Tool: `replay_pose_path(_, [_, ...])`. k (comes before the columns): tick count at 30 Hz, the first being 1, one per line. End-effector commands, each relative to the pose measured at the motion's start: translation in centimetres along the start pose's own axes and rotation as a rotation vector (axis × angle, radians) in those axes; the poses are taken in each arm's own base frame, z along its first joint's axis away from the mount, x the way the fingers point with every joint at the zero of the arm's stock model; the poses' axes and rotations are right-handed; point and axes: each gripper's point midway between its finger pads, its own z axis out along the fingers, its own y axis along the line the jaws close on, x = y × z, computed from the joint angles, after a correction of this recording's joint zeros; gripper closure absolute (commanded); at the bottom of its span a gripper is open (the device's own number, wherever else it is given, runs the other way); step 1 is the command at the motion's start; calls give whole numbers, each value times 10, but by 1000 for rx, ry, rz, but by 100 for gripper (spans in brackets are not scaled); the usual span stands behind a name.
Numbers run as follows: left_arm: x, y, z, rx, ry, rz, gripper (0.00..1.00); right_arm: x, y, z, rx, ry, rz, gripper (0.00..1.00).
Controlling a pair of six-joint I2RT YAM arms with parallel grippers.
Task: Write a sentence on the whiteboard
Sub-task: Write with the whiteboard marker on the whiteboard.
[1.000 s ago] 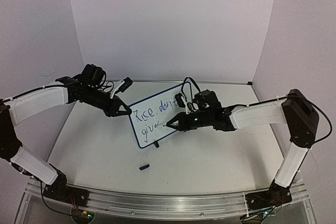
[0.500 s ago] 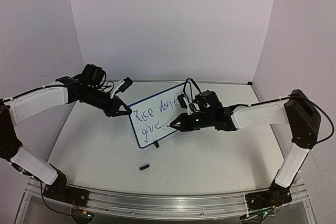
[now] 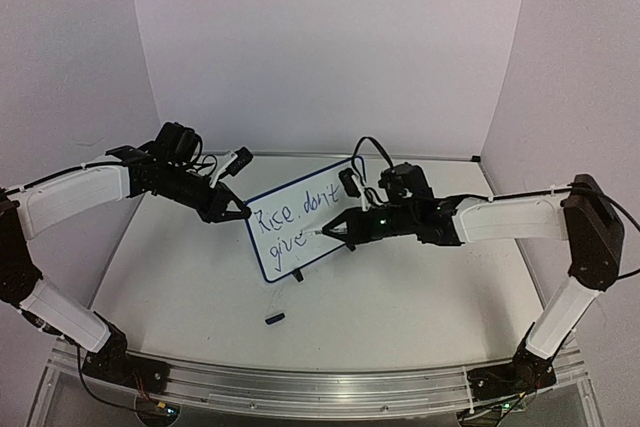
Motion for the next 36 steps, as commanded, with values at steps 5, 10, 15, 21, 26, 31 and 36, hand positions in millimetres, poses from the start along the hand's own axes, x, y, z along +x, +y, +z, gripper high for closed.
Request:
replay_pose_path(5, [6,-3,8,17,41,-13,100,-9,8,12,-39,-11,-27,100])
replay_pose_path(10, [6,-3,8,17,43,-13,100,-12,8,17,-41,-12,-28,100])
replay_pose_path(15, [6,-3,8,17,43,-13,100,-14,6,20,-37,-15,-25,100])
replay_pose_path(21, [6,-3,8,17,42,-13,100,-15,0,23,-9,-24,-13,100])
replay_pose_path(26, [6,-3,7,17,41,-11,100,-18,-3,21,15,-40,-9,100])
replay_pose_path(31, [6,-3,7,17,41,-12,100,-23,-2,17,24,-64,-9,100])
replay_pose_path(36, [5,-4,7,17,39,-11,100,-27,0,12,26,-81,-10,100])
